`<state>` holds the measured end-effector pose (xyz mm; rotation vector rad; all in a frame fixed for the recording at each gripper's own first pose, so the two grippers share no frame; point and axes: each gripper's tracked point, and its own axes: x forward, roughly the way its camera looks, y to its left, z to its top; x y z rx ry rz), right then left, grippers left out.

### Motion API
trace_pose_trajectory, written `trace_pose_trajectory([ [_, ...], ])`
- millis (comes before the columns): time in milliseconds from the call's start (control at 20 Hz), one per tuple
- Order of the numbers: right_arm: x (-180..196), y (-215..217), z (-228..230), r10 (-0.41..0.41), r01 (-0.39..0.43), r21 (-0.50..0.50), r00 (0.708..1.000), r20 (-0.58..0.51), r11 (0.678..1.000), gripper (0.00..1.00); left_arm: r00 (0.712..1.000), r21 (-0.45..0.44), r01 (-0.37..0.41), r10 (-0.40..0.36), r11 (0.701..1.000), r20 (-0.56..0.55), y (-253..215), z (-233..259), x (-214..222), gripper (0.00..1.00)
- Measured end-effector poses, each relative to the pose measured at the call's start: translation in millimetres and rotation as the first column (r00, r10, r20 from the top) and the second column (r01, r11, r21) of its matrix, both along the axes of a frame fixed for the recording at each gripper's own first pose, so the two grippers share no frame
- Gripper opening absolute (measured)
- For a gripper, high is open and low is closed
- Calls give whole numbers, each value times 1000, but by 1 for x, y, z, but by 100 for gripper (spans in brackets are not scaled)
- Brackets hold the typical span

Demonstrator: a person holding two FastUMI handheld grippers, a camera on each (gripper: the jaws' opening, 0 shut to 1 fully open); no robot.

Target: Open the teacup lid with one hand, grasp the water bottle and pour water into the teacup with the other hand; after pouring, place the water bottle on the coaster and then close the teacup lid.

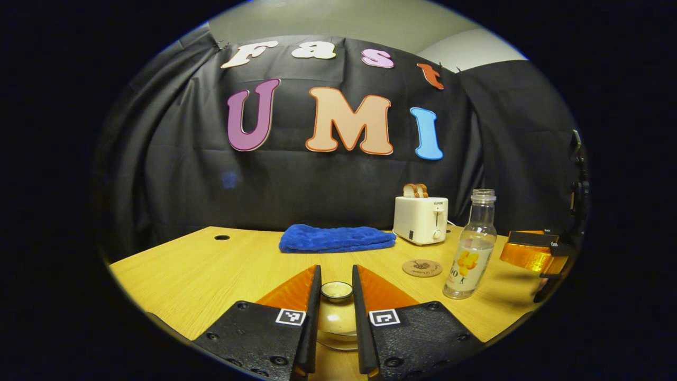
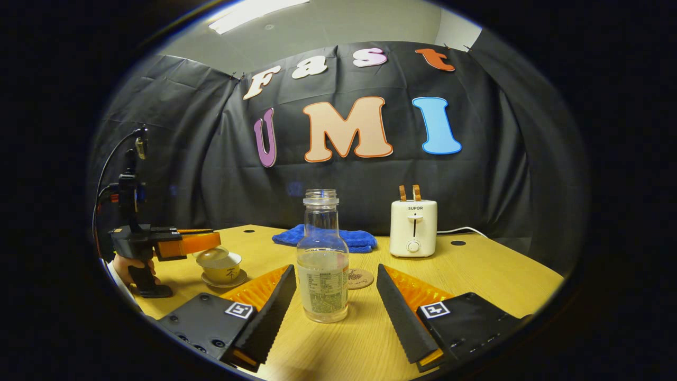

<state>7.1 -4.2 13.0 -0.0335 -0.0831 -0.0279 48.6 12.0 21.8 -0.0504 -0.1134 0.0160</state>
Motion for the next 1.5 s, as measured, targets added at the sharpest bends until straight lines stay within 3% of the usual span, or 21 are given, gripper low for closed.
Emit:
trace_pose_trajectory([
  [300,3,4,-2,25,-25,0,1000,-14,1000,96,998,-8,-58,58,998,19,21,3,-15,29],
  [700,23,5,-22,31,-32,-5,990,-141,999,96,989,32,-146,146,989,15,56,0,-31,29],
  [1100,56,16,-39,56,-62,-17,967,-250,998,96,983,27,-181,182,983,-6,74,-5,-39,29],
  [1450,65,17,-46,23,-40,-50,954,-300,998,96,979,23,-203,203,979,-5,85,-8,-39,29],
  [1500,63,17,-46,17,-35,-53,954,-300,998,90,978,23,-207,207,978,-4,92,-7,-42,29],
])
